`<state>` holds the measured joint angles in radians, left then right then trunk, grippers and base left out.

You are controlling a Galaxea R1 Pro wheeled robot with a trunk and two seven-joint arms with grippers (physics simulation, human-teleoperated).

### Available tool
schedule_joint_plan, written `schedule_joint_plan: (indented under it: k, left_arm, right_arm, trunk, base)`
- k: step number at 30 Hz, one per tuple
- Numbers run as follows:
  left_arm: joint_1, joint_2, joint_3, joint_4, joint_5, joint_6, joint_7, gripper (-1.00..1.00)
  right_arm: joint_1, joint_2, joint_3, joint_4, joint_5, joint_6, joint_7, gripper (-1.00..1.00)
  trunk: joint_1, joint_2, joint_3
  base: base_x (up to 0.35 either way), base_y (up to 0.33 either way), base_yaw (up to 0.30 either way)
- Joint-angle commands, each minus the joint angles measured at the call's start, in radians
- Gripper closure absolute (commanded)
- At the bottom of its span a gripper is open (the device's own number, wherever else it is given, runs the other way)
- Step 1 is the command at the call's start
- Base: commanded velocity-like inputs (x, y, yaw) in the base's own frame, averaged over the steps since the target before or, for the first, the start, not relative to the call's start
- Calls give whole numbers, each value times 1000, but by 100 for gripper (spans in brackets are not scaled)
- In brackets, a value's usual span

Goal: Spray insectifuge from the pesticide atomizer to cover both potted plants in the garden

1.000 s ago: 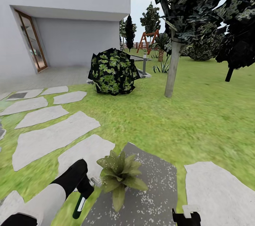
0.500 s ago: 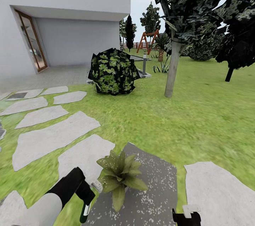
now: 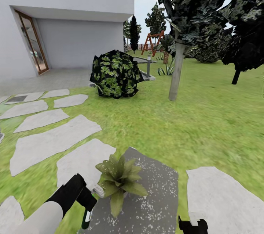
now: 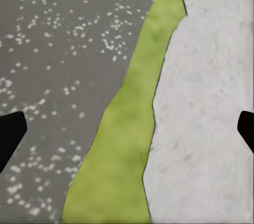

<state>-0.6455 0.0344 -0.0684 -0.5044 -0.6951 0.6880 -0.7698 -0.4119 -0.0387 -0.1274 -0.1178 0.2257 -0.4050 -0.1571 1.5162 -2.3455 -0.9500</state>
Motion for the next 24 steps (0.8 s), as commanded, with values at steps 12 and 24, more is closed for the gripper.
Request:
schedule_joint_plan:
  k: [12, 24]
  left_arm:
    - [0, 1, -6, 4, -9, 5, -8, 100]
    - [0, -2, -13, 9, -14, 7, -5, 100]
  right_arm:
    - [-1, 3, -6, 1, 11, -3, -2, -100]
    - [-1, 4, -6, 1, 11, -3, -2, -100]
  trunk:
    - [-1, 0, -1]
    - [-1, 0, -1]
  base:
    - [-56, -46, 208]
    - [131, -131, 104]
